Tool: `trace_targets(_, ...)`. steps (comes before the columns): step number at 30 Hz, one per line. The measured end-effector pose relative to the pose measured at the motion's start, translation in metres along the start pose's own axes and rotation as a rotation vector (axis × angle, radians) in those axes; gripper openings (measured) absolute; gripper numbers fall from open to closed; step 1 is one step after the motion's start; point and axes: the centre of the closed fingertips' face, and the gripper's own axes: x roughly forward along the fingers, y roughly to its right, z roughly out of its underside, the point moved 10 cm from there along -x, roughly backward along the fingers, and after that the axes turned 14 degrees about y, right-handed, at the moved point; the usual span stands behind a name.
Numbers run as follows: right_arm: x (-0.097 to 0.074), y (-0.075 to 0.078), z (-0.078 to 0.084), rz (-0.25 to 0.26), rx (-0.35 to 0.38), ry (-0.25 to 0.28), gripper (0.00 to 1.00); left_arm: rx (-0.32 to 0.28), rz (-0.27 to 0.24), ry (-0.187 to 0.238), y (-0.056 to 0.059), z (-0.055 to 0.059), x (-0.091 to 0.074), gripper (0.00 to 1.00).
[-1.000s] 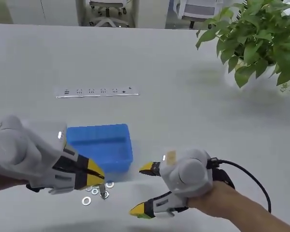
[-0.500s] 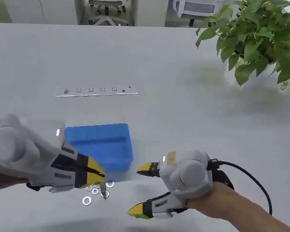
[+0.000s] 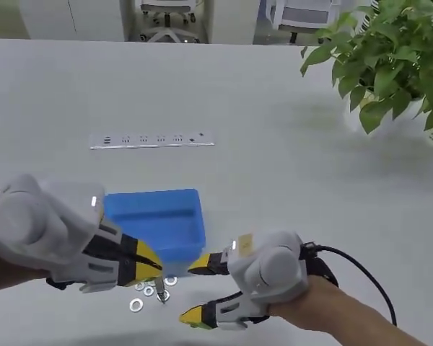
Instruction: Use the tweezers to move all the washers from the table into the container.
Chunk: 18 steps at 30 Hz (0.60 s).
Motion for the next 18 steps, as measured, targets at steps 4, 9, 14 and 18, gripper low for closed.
trace_targets(4, 0.005, 0.001, -0.003, -0.02, -0.017, 0.002, 0.38, -0.004, -0.003, 0.0, -0.001, 0.0, 0.0, 0.05)
trace_targets(9, 0.011, 0.002, -0.005, -0.049, -0.043, 0.005, 0.31, -0.008, -0.003, 0.001, 0.0, 0.0, 0.001, 0.05)
trace_targets(14, 0.017, 0.004, -0.007, -0.068, -0.057, 0.004, 0.28, -0.01, -0.006, 0.001, 0.0, -0.001, 0.001, 0.05)
trace_targets(18, 0.023, 0.006, -0.009, -0.093, -0.072, 0.005, 0.25, -0.014, -0.008, 0.002, 0.0, -0.001, 0.001, 0.05)
